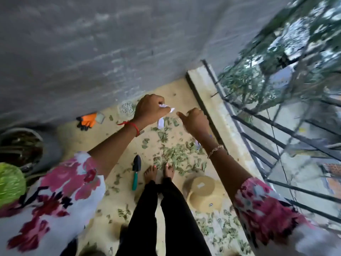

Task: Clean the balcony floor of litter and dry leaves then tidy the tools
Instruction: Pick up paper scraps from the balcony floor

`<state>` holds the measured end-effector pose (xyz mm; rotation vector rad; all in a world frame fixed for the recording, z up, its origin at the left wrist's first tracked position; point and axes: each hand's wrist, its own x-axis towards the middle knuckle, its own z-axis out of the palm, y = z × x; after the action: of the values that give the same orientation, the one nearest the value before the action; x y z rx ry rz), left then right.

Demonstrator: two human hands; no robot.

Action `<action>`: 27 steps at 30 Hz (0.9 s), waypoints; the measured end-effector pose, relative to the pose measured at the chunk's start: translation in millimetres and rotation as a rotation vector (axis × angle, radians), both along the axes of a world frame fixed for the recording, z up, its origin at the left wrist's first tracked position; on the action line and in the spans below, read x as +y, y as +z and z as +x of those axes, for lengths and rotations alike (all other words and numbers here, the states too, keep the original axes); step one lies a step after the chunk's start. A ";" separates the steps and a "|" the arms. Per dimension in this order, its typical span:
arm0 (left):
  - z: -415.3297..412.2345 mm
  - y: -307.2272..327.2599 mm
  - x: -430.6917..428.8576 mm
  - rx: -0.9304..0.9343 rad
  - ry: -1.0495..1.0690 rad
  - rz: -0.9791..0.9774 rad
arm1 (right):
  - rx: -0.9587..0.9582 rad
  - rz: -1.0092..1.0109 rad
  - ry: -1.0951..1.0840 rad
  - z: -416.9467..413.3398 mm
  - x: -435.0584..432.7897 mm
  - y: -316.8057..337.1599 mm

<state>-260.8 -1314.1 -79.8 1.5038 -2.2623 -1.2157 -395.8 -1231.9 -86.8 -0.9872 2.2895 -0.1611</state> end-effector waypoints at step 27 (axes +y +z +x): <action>-119.6 144.5 457.3 0.182 -0.856 0.194 | 0.163 -0.261 -0.926 12.1 545.3 172.3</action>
<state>-380.3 -856.9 64.7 0.3699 -2.7906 -1.7043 -383.7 -686.6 85.5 0.0317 2.7548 -0.7943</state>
